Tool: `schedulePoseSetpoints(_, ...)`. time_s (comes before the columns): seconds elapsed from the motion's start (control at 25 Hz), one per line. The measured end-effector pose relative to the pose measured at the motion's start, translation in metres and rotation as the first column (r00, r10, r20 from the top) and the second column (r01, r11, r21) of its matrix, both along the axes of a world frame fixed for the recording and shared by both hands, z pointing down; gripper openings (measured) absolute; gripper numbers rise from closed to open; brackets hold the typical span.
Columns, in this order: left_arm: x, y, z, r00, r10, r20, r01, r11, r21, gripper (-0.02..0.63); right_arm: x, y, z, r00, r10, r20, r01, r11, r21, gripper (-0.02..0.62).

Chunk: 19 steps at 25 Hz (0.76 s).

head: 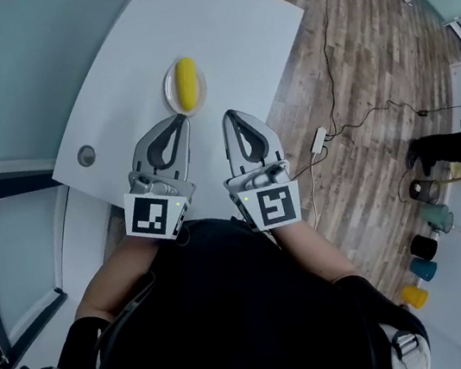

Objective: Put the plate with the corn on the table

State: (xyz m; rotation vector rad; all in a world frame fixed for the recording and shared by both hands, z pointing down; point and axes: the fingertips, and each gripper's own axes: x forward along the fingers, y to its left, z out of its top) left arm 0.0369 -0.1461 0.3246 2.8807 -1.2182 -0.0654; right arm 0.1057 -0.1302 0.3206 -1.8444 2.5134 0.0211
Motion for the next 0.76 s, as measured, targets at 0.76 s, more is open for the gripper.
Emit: schedulePoseSetpoints(0.76,0.001,0.007,0.002,0.999,-0.034,0.043,0.034,0.999,-0.002,0.012,0.003,0.002,0.009,0.999,-0.032,-0.014,0.032,0.999,0.000,0.000)
